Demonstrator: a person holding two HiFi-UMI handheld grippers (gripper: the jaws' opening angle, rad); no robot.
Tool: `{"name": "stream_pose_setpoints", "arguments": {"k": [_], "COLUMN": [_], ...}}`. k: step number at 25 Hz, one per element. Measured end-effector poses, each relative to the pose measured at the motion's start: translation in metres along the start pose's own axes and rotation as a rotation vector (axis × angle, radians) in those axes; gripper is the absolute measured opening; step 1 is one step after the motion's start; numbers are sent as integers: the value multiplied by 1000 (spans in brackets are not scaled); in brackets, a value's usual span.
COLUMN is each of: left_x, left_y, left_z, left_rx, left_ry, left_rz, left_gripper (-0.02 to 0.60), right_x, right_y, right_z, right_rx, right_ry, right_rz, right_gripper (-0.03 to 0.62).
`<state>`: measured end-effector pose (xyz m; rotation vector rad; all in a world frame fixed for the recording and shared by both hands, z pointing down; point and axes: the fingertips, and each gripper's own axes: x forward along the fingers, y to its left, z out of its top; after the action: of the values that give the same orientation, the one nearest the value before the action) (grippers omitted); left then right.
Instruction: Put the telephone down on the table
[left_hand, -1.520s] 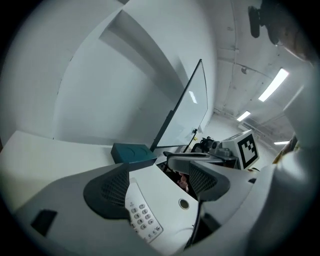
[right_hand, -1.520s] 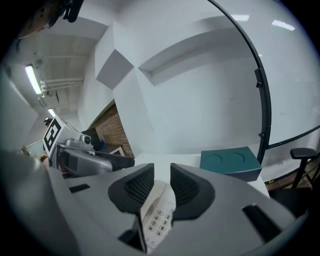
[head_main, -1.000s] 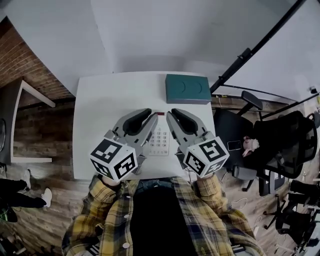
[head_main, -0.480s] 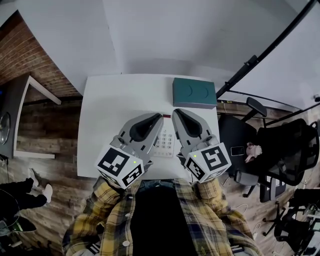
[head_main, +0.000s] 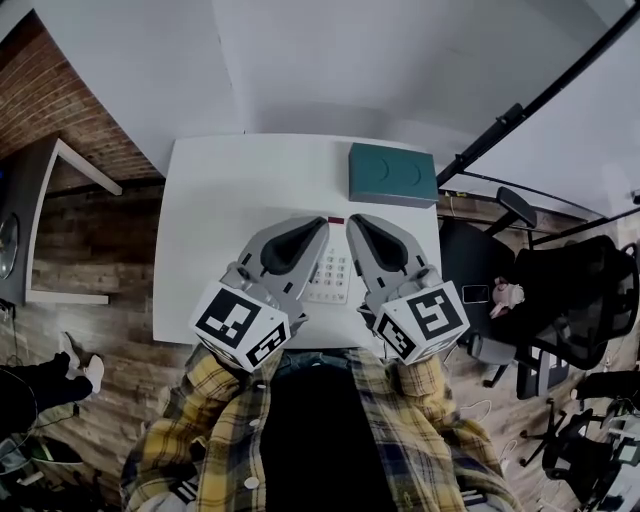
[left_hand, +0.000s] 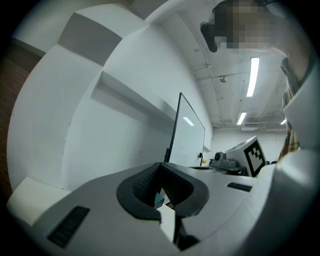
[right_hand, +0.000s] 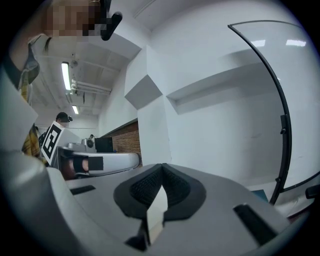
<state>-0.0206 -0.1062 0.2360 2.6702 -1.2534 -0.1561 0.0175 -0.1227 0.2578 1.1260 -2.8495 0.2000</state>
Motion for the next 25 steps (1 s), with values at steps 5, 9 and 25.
{"name": "stream_pose_setpoints", "arguments": {"k": [5, 9, 25], "left_x": [0, 0, 1], "left_y": [-2, -2, 3], "left_z": [0, 0, 0], "left_rx": [3, 7, 3], "left_ry": [3, 4, 10], "left_rz": [-4, -2, 3], "left_gripper": [15, 15, 15], "right_x": [-1, 0, 6], "right_y": [-1, 1, 5], "right_z": [-1, -1, 0], "right_rx": [11, 6, -3], "right_ry": [3, 8, 16], "right_rz": [8, 20, 46], "right_gripper": [25, 25, 23]}}
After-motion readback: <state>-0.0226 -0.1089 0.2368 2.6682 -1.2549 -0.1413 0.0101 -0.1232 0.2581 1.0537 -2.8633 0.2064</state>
